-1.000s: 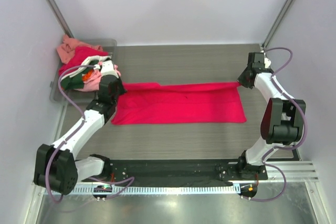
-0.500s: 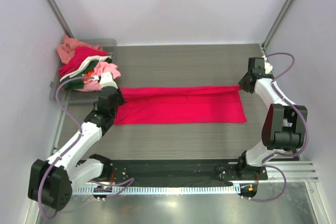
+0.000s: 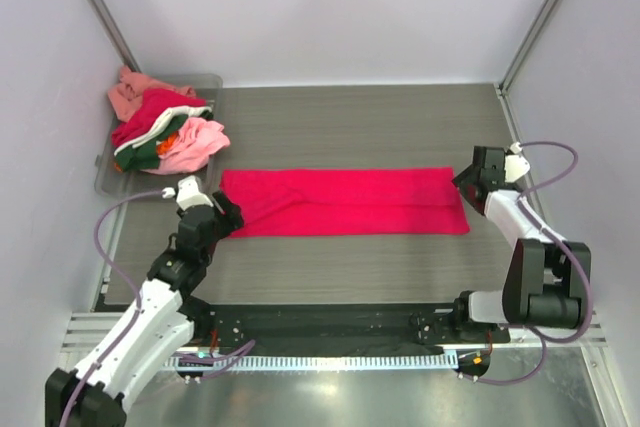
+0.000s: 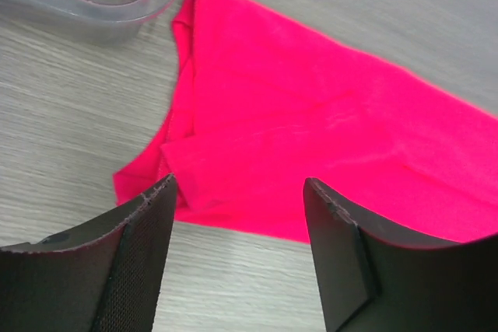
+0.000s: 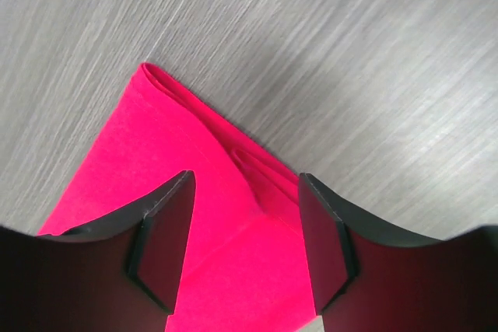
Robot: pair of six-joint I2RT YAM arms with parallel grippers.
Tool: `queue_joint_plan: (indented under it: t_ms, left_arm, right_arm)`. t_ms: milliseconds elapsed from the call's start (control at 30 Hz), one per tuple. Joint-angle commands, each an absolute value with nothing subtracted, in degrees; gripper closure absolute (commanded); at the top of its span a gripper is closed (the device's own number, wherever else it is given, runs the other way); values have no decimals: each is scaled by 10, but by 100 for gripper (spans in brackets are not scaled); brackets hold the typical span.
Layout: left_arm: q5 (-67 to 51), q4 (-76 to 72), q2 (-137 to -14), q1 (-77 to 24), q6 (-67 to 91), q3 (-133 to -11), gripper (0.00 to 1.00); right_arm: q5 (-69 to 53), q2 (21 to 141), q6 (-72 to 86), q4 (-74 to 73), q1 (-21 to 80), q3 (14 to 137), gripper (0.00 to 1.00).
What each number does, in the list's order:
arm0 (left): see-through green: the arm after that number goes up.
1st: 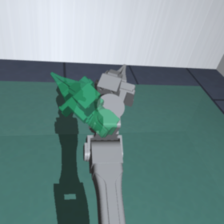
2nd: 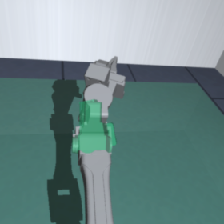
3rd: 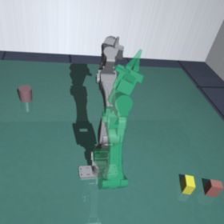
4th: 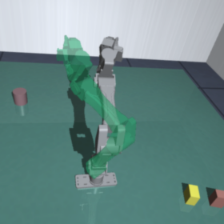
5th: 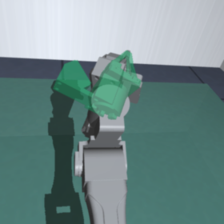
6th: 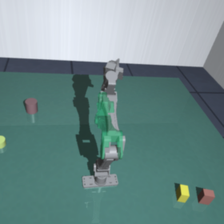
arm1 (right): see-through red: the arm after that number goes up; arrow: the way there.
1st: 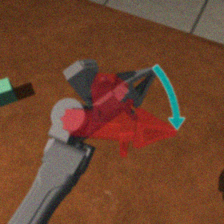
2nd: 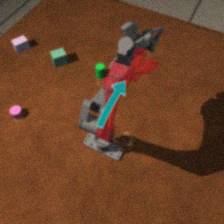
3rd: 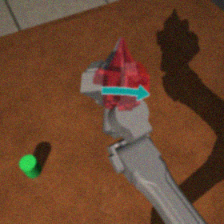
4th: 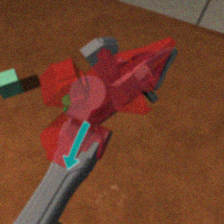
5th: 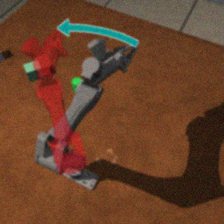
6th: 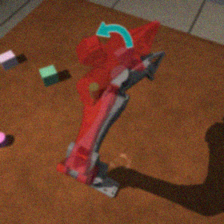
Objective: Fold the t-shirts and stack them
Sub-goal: Fold the tshirt
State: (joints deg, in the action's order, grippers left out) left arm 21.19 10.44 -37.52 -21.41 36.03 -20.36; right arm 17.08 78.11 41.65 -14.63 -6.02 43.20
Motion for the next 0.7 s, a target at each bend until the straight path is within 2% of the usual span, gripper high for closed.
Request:
queue_joint_plan:
  t_ms: [0,100,200,267,400,500,667]
  left_arm:
    - [201,134,-310,-220,390,-209,31]
    - [201,150,-302,-219,399,-222,23]
    - [195,163,-346,-219,400,-259,18]
    - [188,168,-404,-214,402,-292,15]
    - [140,153,-512,-188,400,-349,14]
    - [100,142,-592,-169,400,-392,14]
    - [99,128,-671,-168,396,-445,15]
  right_arm:
    - [206,707,438,-77,-60,402,37]
    - [135,695,409,-53,-41,395,40]
    - [25,708,381,-38,-12,405,48]
    - [-50,727,374,-7,28,407,48]
    - [-199,772,374,67,97,416,48]
    - [-256,825,386,119,155,447,47]
    - [-314,938,404,186,237,528,46]
